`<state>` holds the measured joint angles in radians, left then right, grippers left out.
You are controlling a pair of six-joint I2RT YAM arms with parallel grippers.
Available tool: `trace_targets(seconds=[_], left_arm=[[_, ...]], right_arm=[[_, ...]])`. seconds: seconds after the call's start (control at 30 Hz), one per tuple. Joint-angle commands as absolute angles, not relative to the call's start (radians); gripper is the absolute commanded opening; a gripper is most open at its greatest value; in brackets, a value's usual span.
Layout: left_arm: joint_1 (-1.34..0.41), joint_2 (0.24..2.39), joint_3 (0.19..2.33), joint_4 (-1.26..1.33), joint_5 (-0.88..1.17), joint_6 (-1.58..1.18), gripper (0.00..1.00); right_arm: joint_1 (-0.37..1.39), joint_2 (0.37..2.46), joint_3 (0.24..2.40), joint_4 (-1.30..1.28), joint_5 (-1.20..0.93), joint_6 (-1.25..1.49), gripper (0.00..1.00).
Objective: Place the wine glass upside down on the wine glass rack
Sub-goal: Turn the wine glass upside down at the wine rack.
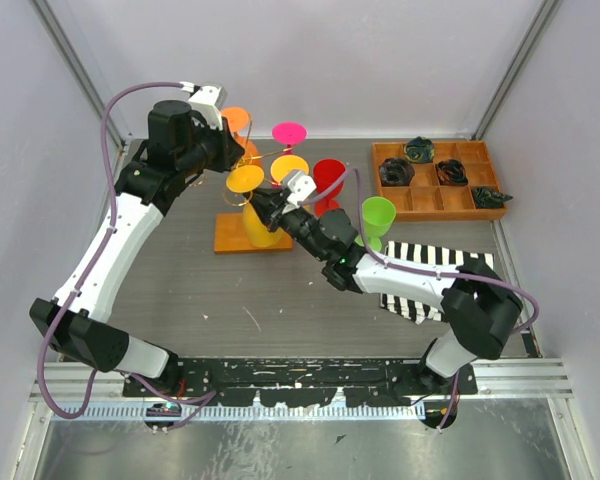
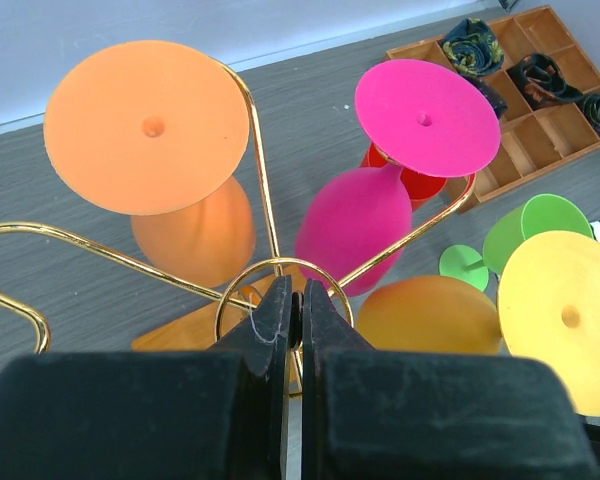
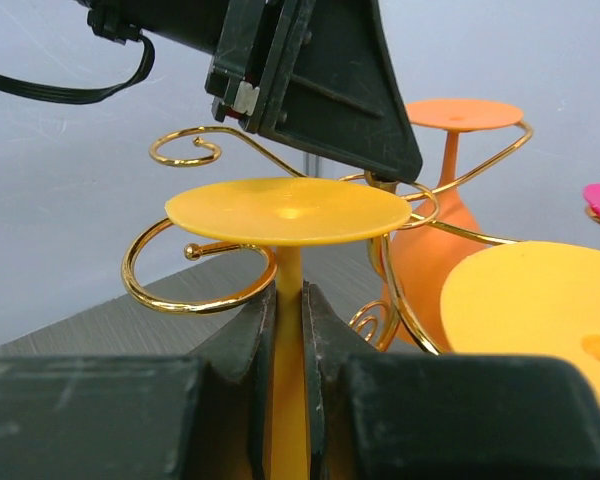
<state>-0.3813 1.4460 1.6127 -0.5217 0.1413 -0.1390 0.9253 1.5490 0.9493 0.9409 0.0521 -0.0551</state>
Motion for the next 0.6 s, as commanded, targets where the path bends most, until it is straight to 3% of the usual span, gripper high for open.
trace_targets(seconds=[0.0,0.57], left_arm=[[-0.367,1.427,1.588,-0.569,0.121,-0.137,0.00],[-0.367,1.432,1.592,-0.574,0.121,-0.135,0.00]], right_arm=[[0.920,1.562,1.010,0.955,0.011,-0.032,0.01],[0.920,1.594,1.025,0.968,-0.120,-0.006,0.01]])
